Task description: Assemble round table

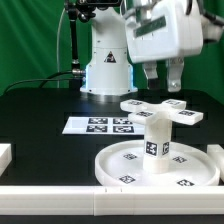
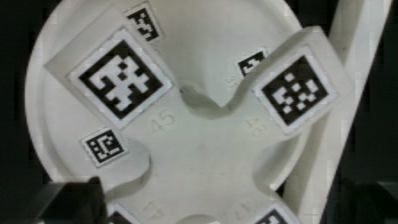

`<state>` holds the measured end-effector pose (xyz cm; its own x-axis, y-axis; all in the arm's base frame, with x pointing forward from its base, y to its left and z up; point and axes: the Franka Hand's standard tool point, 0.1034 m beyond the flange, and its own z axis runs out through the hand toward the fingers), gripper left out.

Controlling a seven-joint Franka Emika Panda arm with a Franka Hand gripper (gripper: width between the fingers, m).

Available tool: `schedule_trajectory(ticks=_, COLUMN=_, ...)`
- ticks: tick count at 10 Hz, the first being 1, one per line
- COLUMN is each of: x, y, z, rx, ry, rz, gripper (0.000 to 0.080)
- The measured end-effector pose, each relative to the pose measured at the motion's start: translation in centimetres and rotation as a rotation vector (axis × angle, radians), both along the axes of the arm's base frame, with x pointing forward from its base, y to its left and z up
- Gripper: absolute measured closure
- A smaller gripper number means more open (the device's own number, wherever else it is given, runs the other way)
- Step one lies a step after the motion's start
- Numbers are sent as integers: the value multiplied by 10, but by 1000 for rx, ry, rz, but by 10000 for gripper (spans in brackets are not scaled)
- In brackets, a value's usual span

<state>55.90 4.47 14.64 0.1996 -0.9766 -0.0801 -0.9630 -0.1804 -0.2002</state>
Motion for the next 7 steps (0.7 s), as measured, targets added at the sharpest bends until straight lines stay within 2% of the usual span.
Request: schedule_trajectory(ticks=7, x=-1, y=0, z=-5, rx=-5, ry=6, rz=6, gripper=151)
